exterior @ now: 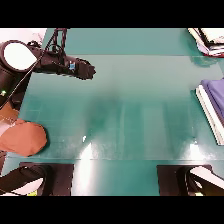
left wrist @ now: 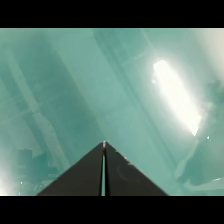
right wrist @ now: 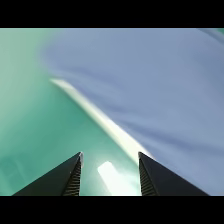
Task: Fold the shirts.
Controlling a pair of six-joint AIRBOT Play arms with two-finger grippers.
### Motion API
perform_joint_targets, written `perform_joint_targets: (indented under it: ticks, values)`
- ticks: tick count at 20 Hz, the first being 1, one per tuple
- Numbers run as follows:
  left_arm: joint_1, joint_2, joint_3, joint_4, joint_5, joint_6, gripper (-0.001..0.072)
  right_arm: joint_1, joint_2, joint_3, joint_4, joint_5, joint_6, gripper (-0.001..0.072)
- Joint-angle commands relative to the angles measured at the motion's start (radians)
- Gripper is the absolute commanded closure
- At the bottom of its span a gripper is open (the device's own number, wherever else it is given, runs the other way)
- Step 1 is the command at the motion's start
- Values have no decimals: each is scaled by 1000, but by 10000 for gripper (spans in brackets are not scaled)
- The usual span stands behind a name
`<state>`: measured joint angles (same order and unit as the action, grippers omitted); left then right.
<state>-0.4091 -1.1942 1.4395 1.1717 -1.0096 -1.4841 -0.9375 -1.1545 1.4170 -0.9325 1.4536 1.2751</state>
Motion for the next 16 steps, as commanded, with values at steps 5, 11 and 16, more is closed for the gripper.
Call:
perform_joint_targets:
  ticks: [5,11,16]
  values:
    - [0,0,0,-2,14,-1,683,551,4,56,113,-45,-1,331]
    - [0,0,0,-2,60,-1,682,865,4,56,-34,-137,-1,697]
    - [0,0,0,-2,60,-1,682,916,4,56,-48,-140,-1,697]
